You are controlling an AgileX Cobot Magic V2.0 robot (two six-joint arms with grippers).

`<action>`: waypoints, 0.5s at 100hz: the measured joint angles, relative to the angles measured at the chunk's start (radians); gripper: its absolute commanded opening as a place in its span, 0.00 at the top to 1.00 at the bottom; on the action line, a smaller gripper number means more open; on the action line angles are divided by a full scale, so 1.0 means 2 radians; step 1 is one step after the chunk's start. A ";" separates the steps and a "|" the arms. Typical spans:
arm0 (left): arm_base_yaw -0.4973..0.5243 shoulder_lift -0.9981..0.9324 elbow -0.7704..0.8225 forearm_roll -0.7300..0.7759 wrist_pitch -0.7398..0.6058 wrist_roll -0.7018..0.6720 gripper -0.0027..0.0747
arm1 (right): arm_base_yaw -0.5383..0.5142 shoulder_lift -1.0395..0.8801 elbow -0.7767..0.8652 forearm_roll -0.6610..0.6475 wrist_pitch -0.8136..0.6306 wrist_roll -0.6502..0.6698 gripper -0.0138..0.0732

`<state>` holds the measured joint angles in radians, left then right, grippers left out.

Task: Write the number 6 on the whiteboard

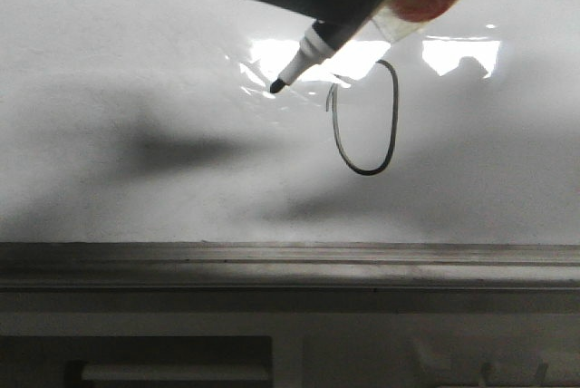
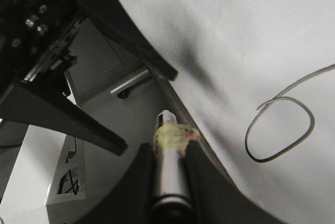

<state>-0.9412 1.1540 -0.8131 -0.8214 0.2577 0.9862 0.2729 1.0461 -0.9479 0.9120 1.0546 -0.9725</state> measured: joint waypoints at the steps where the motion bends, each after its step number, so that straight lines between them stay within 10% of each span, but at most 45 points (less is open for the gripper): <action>1: 0.000 0.002 -0.002 0.000 0.000 0.000 0.44 | 0.000 0.000 0.000 0.000 0.000 0.000 0.89; 25: 0.000 0.035 -0.014 0.003 -0.009 0.001 0.46 | 0.000 0.000 0.000 -0.001 0.001 0.000 0.89; 50: -0.001 0.042 -0.015 0.018 -0.016 0.001 0.70 | 0.000 0.000 0.000 -0.001 -0.002 0.000 0.89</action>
<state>-0.9433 1.2371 -0.8435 -0.7850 0.2250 0.9884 0.2729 1.0461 -0.9479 0.9098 1.0515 -0.9725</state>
